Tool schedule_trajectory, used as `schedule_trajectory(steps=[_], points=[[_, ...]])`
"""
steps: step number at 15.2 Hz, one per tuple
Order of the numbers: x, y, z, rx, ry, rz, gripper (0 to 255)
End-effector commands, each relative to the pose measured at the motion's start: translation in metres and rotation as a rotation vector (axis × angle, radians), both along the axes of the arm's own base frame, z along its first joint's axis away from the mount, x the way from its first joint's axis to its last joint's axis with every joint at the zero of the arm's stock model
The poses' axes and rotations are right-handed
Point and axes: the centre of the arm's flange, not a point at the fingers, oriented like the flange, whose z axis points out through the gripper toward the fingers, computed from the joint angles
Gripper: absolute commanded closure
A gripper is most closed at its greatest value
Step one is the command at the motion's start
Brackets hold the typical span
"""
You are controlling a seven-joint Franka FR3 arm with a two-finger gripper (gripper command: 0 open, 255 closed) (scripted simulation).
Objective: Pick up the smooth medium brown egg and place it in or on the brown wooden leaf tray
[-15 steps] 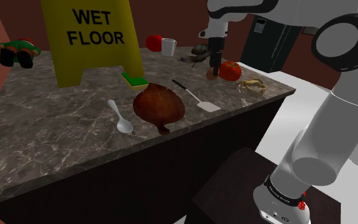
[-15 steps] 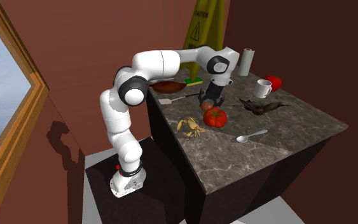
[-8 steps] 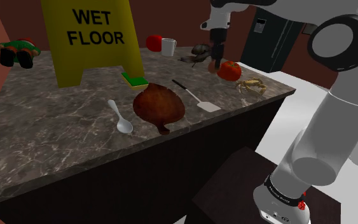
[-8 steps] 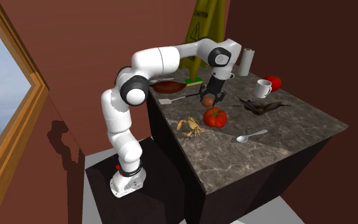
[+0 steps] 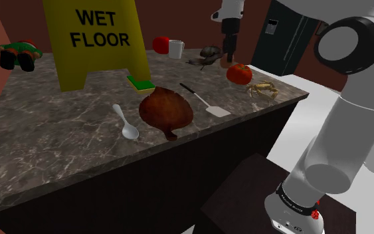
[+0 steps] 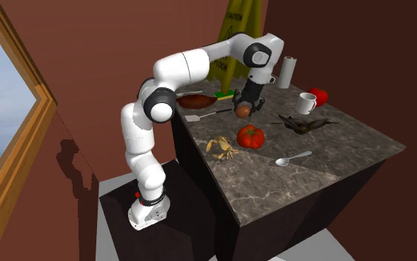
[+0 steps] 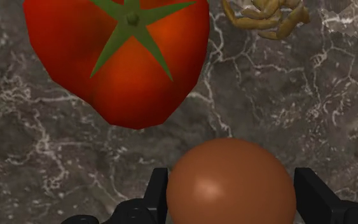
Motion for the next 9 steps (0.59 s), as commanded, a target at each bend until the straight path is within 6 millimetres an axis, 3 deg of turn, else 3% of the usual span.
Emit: schedule_trajectory(steps=[1,3,9], points=[[0.0,0.0,0.012,0.0,0.0,0.0,255],[0.0,0.0,0.018,0.0,0.0,0.0,255],[-0.007,0.079,0.019,0.0,0.0,0.0,255]])
